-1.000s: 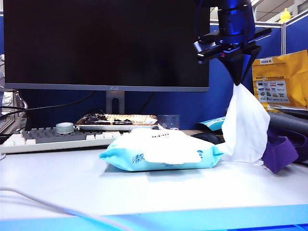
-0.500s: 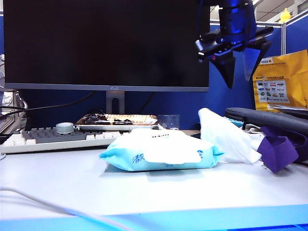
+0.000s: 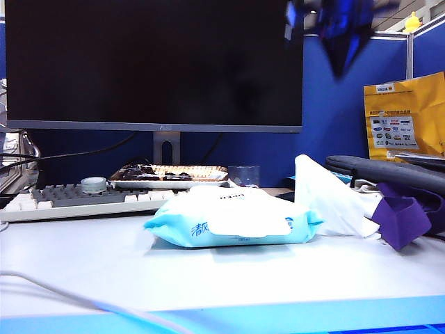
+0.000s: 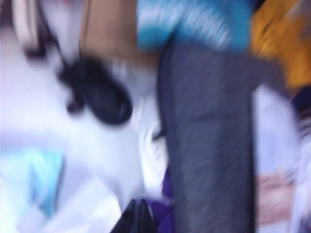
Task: Pull out a wet wipe from the sky blue wet wipes packet and place it on the table.
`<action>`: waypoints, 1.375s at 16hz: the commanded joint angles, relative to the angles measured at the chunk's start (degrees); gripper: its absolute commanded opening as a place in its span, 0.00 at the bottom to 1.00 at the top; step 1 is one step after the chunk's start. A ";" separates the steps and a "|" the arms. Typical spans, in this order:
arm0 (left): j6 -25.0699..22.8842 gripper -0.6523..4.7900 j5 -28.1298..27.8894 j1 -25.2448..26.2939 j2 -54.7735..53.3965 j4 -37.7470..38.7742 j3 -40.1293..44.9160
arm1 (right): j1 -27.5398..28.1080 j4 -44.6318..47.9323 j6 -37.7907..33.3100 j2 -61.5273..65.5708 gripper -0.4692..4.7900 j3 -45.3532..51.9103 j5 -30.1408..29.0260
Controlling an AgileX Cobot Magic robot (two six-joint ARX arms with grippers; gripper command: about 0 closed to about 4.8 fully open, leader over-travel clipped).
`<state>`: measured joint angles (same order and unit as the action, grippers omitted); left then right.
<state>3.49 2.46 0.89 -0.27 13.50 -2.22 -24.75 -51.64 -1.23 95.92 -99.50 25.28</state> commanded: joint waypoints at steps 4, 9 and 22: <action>-0.02 0.11 0.15 0.02 0.17 0.61 0.33 | -0.04 6.51 1.99 -18.38 0.09 -0.24 -2.43; -0.02 0.11 0.15 0.02 0.17 0.61 0.33 | -0.04 9.07 3.19 -35.41 0.09 -0.24 -6.43; -0.02 0.11 0.17 0.02 0.17 0.61 0.33 | -0.37 -10.29 2.38 -68.46 0.09 -0.13 -7.61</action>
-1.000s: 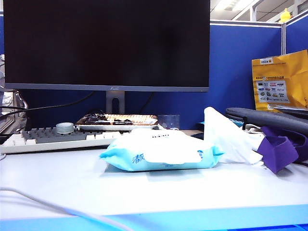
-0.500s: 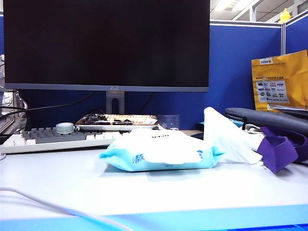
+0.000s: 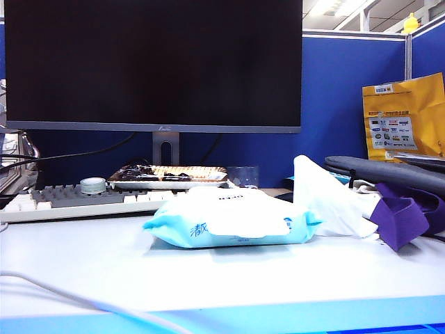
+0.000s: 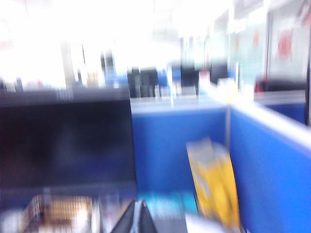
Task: Pull out a wet wipe from the sky blue wet wipes packet and place it on the table.
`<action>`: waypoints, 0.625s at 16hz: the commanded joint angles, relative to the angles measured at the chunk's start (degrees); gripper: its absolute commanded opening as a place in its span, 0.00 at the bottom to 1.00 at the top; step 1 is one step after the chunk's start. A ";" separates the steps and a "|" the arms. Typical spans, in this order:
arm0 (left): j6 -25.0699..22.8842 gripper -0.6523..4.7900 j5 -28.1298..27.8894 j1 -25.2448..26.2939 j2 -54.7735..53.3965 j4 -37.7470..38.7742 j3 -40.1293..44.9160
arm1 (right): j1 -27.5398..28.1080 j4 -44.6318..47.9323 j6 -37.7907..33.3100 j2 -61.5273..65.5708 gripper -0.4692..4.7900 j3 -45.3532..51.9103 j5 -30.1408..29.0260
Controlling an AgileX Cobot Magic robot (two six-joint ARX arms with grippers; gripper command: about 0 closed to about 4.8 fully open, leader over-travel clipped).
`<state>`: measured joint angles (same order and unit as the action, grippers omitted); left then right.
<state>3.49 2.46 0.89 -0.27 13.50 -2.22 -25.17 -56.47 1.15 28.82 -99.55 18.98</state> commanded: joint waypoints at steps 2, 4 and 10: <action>-0.02 0.11 0.17 0.02 0.17 0.61 0.33 | 0.00 -7.91 1.22 -2.89 0.09 2.84 -6.16; -0.02 0.11 0.15 0.02 0.17 0.61 0.33 | 0.02 -1.49 3.56 -6.08 0.09 11.39 -6.08; -0.02 0.11 0.17 0.02 0.17 0.59 0.33 | 0.81 39.91 3.63 -21.68 0.09 57.07 -14.19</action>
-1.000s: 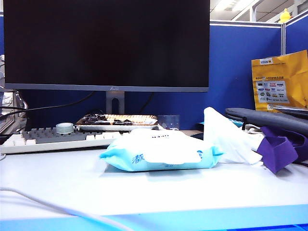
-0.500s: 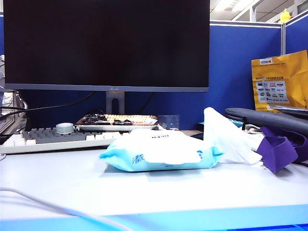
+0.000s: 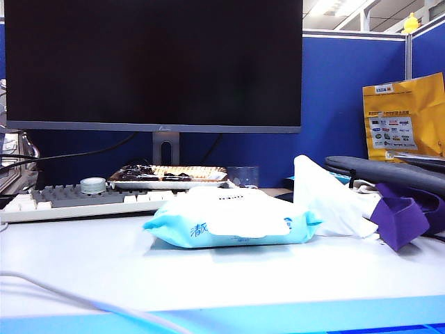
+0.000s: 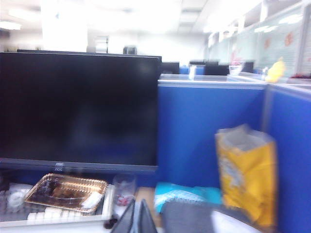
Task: Pull out a wet wipe from the sky blue wet wipes packet and place it on the table.
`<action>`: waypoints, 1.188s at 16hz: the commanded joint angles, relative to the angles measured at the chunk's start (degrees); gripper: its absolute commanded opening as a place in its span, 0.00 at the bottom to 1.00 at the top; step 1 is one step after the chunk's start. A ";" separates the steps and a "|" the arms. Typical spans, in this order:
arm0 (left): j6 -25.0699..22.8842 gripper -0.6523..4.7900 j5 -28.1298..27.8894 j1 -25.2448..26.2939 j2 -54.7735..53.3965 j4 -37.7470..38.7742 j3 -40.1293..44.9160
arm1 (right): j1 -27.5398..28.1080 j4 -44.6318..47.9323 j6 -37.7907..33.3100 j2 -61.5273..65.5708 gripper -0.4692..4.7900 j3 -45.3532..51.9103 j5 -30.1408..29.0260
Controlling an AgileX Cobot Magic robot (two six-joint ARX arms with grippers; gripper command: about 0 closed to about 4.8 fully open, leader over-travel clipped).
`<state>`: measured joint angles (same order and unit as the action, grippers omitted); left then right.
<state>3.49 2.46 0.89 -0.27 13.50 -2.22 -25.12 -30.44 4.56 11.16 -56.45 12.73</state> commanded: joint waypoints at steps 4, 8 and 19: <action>-0.02 0.11 0.17 0.02 0.17 0.61 0.33 | 3.04 24.11 0.15 -5.40 0.09 30.01 -10.14; -0.02 0.11 0.17 0.02 0.17 0.61 0.33 | 7.69 27.95 -0.26 -5.81 0.09 37.31 -10.32; -0.02 0.11 0.17 0.02 0.17 0.61 0.33 | 17.55 25.92 -5.07 -10.99 0.09 55.10 -18.84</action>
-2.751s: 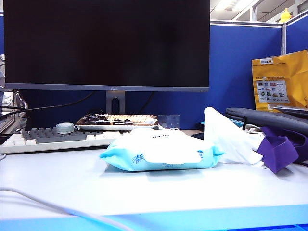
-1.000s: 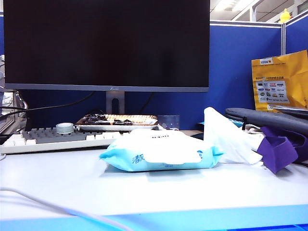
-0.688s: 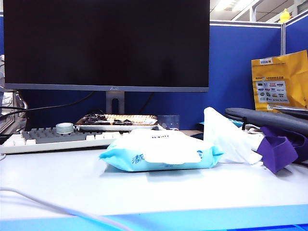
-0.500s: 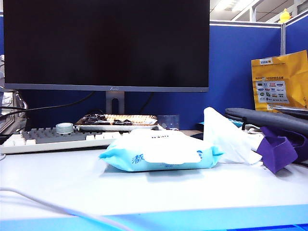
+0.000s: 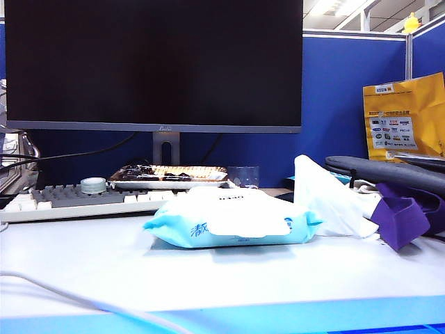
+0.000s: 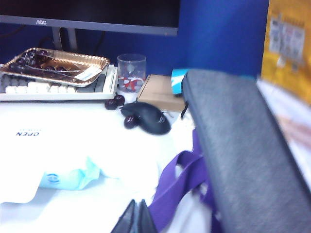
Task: Pull out a wet wipe from the sky blue wet wipes packet and place it on the table.
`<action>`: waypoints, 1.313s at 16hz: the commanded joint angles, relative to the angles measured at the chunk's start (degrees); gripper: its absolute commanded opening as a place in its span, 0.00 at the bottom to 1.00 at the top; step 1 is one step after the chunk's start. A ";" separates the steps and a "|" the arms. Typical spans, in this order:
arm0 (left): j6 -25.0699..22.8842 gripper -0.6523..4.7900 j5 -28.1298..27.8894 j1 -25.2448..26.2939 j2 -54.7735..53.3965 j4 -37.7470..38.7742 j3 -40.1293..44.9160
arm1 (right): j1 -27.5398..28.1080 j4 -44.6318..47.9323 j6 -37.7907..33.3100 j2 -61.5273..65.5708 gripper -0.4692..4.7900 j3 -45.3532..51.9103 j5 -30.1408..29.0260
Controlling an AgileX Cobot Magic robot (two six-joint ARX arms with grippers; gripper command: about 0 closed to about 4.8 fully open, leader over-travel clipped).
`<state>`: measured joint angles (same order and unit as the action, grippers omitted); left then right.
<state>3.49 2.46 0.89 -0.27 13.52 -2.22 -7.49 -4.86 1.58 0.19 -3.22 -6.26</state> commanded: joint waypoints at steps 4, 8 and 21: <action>-0.02 0.11 0.17 0.02 0.17 0.59 0.33 | -0.22 -4.57 -3.30 -0.04 0.09 2.93 1.38; -0.02 0.11 0.15 0.02 0.17 0.59 0.33 | -0.22 -5.07 -10.51 -0.04 0.09 2.93 6.97; -0.02 0.11 0.15 0.02 0.17 0.57 0.33 | -0.22 -4.70 -10.14 -0.04 0.09 2.93 6.97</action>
<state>3.49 2.46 0.89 -0.27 13.50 -2.22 -7.68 -9.80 -8.58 0.16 -0.43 0.40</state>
